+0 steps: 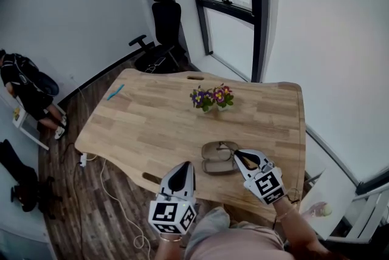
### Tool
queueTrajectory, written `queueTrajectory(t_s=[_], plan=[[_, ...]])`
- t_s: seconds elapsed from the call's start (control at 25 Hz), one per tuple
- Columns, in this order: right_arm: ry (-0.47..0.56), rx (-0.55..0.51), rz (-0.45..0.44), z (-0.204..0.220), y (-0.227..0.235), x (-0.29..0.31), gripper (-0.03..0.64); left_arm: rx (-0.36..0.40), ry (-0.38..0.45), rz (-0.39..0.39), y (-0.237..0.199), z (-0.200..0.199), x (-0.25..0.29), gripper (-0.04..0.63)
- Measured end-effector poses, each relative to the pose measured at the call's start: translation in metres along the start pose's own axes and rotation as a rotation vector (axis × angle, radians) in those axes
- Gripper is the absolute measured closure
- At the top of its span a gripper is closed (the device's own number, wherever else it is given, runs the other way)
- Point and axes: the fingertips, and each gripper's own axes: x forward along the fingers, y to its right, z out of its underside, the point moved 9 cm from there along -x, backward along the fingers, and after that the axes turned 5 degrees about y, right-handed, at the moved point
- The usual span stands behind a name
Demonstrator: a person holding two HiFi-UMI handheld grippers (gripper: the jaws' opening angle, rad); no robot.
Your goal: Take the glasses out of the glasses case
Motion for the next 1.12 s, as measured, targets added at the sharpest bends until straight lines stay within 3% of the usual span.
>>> queueTrajectory(t_s=[1.12], plan=[[0.203,0.129,0.095,-0.030,0.006,-0.073,0.604,0.037,0.042,-0.028,0.057,-0.019,-0.022,0.595]])
